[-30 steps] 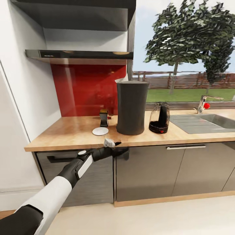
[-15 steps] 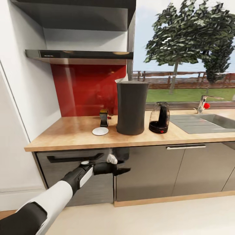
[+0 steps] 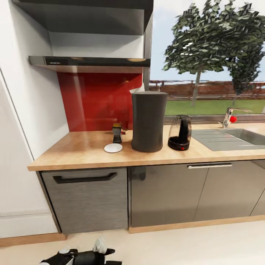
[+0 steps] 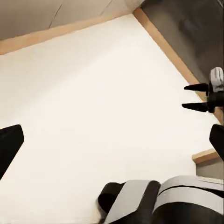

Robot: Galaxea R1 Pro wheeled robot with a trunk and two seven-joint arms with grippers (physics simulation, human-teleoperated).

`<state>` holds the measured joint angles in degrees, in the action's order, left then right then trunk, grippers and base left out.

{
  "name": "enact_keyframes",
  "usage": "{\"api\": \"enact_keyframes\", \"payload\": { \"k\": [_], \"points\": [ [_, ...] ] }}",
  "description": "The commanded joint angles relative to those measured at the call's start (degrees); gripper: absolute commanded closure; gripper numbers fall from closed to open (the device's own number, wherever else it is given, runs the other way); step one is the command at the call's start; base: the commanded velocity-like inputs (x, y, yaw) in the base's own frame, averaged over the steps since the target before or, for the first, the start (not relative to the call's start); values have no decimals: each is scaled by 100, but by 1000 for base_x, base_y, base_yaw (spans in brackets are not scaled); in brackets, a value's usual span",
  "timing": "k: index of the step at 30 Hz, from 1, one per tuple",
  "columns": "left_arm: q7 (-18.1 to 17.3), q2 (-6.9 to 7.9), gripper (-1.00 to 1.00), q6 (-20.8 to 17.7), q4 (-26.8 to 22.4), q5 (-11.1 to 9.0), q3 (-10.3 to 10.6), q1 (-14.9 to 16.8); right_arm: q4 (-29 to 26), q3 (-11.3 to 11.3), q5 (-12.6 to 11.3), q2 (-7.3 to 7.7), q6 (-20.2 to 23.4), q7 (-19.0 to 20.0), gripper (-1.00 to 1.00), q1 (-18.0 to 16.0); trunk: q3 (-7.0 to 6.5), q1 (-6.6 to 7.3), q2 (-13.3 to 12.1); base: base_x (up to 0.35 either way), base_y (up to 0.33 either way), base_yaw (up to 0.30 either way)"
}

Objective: Set up a coffee station on the kitchen countertop: keep the coffee maker on the countertop, move the bottle of coffee from the kitchen shelf to the counter next to the coffee maker, place a paper coffee filter on top of the coffee maker, put the saucer next to the coffee maker with the coffee cup on the saucer, and place the electric kettle next to the coffee maker.

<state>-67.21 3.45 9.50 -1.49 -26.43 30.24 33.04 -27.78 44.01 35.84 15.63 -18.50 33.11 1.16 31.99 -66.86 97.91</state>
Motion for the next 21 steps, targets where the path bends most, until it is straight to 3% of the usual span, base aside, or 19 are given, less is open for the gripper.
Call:
{"api": "enact_keyframes", "payload": {
  "k": [1,3,5,6,9,10,13,16,21],
  "points": [
    [8,458,-100,76,17,-213,-33,-467,-8,62,45,1,-115,22,-100,-6,4,0,3,0,0,0],
    [19,659,-100,81,19,-290,-183,-755,-7,76,41,6,-134,10,-100,-8,4,0,3,0,0,0],
    [26,857,-100,84,20,-330,-478,-981,-3,83,39,8,-143,2,-100,-9,4,0,3,0,0,0],
    [28,1004,-100,85,22,-345,-754,-1079,-2,85,38,9,-147,-4,-100,-8,4,0,3,0,0,0],
    [31,1160,-100,82,24,-358,-1219,-1209,3,92,38,9,-150,-9,-100,-6,4,0,3,0,0,0],
    [31,1218,-100,80,24,-363,-1496,-1301,5,94,37,10,-153,-11,-100,-4,4,0,3,0,0,0],
    [41,1276,-100,76,25,-368,-1801,-1409,8,97,37,10,-158,-13,-100,-4,4,0,3,0,0,0],
    [48,1299,-100,68,25,-371,-1958,-1467,9,98,38,10,-161,-14,-100,-4,4,0,3,0,0,0],
    [50,1302,-100,62,25,-372,-2003,-1506,9,102,42,10,-162,-15,-100,-2,4,0,3,0,0,0]
  ]
}}
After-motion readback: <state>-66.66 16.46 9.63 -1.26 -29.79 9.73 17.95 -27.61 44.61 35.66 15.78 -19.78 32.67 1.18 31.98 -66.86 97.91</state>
